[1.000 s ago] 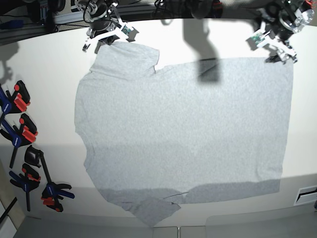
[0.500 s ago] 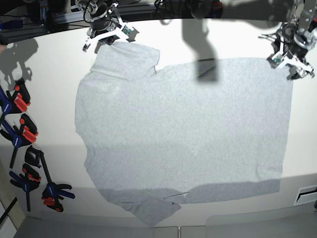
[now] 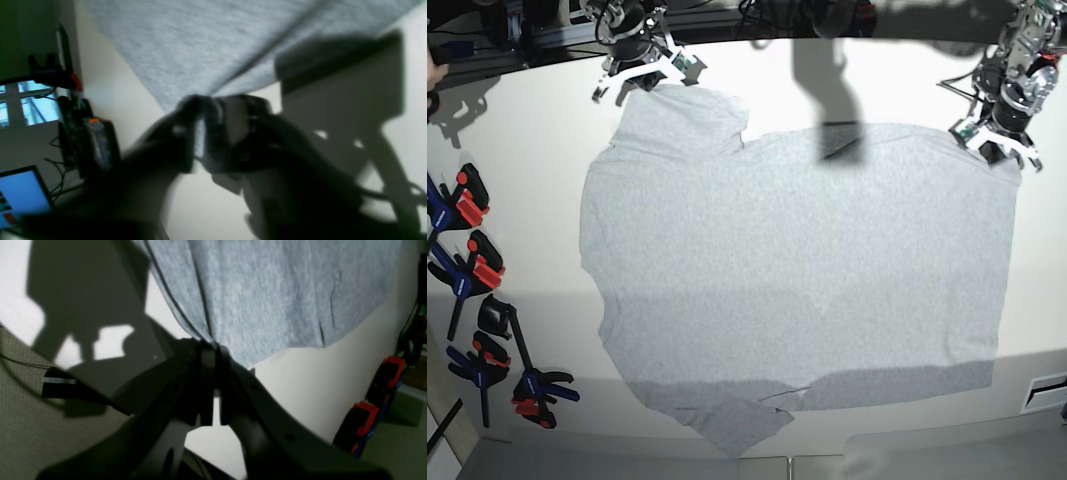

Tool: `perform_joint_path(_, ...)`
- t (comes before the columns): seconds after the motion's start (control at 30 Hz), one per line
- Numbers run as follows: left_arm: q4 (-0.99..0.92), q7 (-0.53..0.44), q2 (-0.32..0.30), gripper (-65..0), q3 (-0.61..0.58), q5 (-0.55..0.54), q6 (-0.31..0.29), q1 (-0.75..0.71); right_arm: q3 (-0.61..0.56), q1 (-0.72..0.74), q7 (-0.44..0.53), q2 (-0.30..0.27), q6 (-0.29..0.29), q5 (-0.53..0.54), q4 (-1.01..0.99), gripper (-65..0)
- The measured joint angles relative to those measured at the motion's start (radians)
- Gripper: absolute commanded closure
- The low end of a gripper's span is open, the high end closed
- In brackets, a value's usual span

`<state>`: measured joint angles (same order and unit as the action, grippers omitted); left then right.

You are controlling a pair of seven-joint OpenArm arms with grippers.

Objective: Fold the T-shirt properly
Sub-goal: 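Lift the shoulder edge and carry it toward the hem with both grippers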

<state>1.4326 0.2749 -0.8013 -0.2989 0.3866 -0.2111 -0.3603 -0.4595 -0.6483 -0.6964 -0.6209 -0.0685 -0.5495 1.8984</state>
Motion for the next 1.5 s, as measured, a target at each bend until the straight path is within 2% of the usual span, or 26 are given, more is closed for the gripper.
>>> perform_joint_path(0.17,0.008,0.019,-0.002,0.0,-0.002,0.003,0.000,0.000,-0.003,0.000,-0.005,0.000,0.031,0.004,-0.001,0.0)
perform_joint_path(0.23,0.035,0.114,0.001,0.0,-0.003,0.002,-0.003,0.000,-0.003,-0.001,-0.013,0.001,0.065,0.010,-0.002,0.0)
perform_joint_path(0.3,0.074,0.248,0.000,0.0,-0.005,-0.025,-0.024,-0.002,-0.003,-0.001,-0.034,0.000,0.089,0.005,-0.005,0.0)
perform_joint_path(0.37,0.112,0.331,-0.003,0.0,-0.005,-0.050,-0.043,-0.008,-0.003,-0.006,-0.046,0.000,0.110,-0.006,-0.007,0.0)
perform_joint_path(0.43,0.156,0.370,-0.003,0.0,-0.006,-0.051,-0.049,-0.031,-0.003,-0.009,-0.056,0.001,0.113,-0.023,-0.005,0.0)
perform_joint_path(0.6,0.253,0.401,0.002,0.0,-0.017,-0.017,0.003,-0.103,-0.004,-0.016,-0.094,0.001,0.108,-0.023,0.052,0.0)
perform_joint_path(0.73,0.286,0.400,0.009,0.0,-0.029,0.041,0.072,-0.130,-0.004,-0.016,-0.095,0.000,0.103,-0.023,0.121,0.0)
perform_joint_path(0.93,0.286,0.375,0.012,0.0,-0.033,0.146,0.275,-0.133,-0.004,-0.014,-0.082,0.000,0.103,-0.023,0.179,0.0)
perform_joint_path(1.03,0.286,0.307,0.017,0.0,-0.034,0.185,0.357,-0.135,-0.004,0.000,-0.047,0.000,0.124,-0.023,0.179,0.0)
perform_joint_path(1.1,0.286,0.241,0.016,0.0,-0.034,0.187,0.386,-0.132,-0.005,0.020,-0.043,0.000,0.140,-0.022,0.179,0.0)
perform_joint_path(1.17,0.286,0.168,0.017,0.0,-0.034,0.187,0.391,-0.133,-0.005,0.054,-0.044,0.000,0.141,-0.022,0.179,0.0)
perform_joint_path(1.27,0.286,0.123,0.017,0.0,-0.034,0.187,0.393,-0.132,-0.005,0.114,-0.041,0.000,0.142,0.036,0.179,0.0)
perform_joint_path(1.37,0.286,0.126,0.017,0.0,-0.034,0.128,0.394,-0.109,-0.005,0.177,-0.033,0.000,0.143,0.113,0.179,0.0)
perform_joint_path(1.5,0.284,0.121,0.017,0.0,-0.034,0.028,0.395,-0.039,-0.006,0.275,-0.022,0.000,0.146,0.267,0.179,0.0)
